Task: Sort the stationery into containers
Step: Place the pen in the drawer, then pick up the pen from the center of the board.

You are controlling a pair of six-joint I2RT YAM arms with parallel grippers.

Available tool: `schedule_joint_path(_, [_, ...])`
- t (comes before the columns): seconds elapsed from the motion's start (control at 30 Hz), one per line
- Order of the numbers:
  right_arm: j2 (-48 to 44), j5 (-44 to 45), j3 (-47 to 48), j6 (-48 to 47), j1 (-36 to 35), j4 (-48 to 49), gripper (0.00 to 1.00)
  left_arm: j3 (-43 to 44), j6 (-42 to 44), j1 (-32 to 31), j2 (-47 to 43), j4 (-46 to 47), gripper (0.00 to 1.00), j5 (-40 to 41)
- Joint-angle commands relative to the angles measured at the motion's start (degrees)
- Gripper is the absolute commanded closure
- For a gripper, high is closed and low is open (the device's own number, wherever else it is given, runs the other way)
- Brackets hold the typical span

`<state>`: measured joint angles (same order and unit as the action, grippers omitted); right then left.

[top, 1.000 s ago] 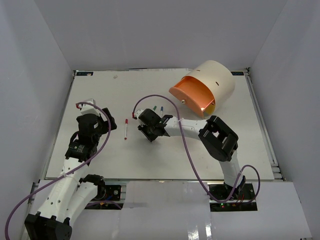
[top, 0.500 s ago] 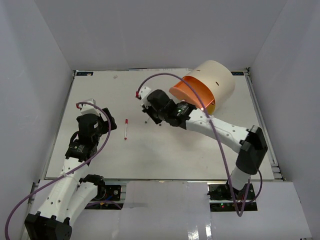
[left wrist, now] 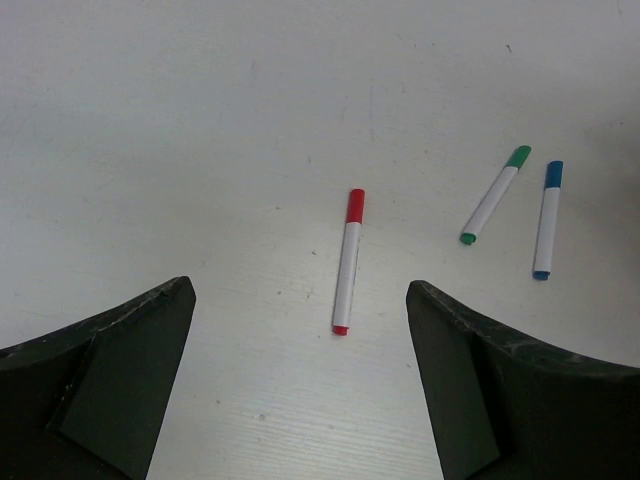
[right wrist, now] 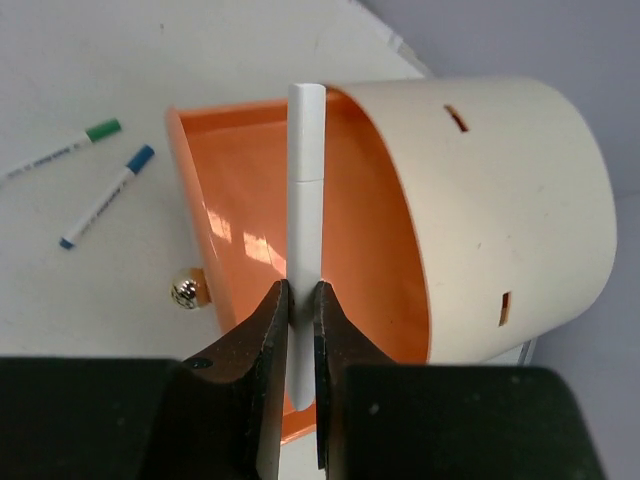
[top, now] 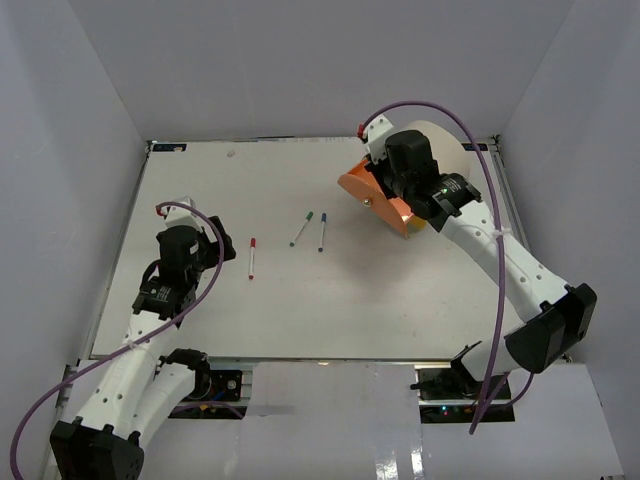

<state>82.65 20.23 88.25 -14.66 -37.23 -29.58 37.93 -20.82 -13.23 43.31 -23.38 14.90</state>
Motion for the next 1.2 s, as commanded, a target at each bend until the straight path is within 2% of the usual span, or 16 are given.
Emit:
schedule_joint_path(0.0, [0.05,-3.96,-2.46,-2.4,2.33,-1.62,0.9,-0.14,0.43,0.23,0.11,0.96,0.02,-1.27])
schedule_joint_path(0.07, [0.23,-4.58,-3.6,-1.87,3.22,-1.62,0.89,-0.14,0.6,0.23,0.11,0.96,0.02,-1.36])
schedule_joint_path(0.13, [0.23,-4.5,-3.96,-1.69,3.57,-1.53,0.82,-0.14,0.6,0.23,0.2,0.96,0.02,-1.54])
schedule_joint_path(0.23, [0.05,-3.71,-3.52,-1.52,3.83,-0.92,0.69,-0.14,0.69,0.23,0.46,1.05,0.02,-1.71])
schedule_joint_path(0.27, [-0.03,-3.79,-2.82,-1.34,3.92,-0.74,0.59,-0.14,0.69,0.23,0.55,1.14,0.02,-1.8])
schedule_joint_path(0.33, [-0.03,-4.14,-1.59,-0.99,3.92,-0.91,0.48,-0.14,0.78,0.23,0.81,1.14,0.02,-1.89])
schedule_joint_path(0.43, [-0.3,-4.93,0.34,-0.64,3.92,-1.0,0.39,-0.23,0.78,0.23,0.9,1.05,0.02,-2.06])
schedule_joint_path(0.57, [-1.0,-9.49,2.89,4.26,3.4,-1.53,0.36,-0.14,0.87,0.23,0.9,1.05,0.02,-1.89])
schedule_joint_path(0.63, [-1.44,-8.46,2.72,6.21,1.65,-0.13,0.34,-0.14,0.78,0.23,1.16,1.05,0.02,-1.71])
schedule_joint_path(0.77, [0.66,-0.9,3.25,8.41,-9.58,1.54,0.31,0.04,0.78,0.23,1.6,1.14,0.02,-1.62])
schedule_joint_path(0.93, [7.86,2.08,3.95,20.0,-15.84,6.37,0.27,-0.05,0.69,0.23,1.34,0.96,0.02,-1.1])
schedule_joint_path(1.17, [21.48,6.39,8.43,36.53,-17.61,8.67,0.25,-0.14,0.25,0.23,0.11,0.61,0.02,0.39])
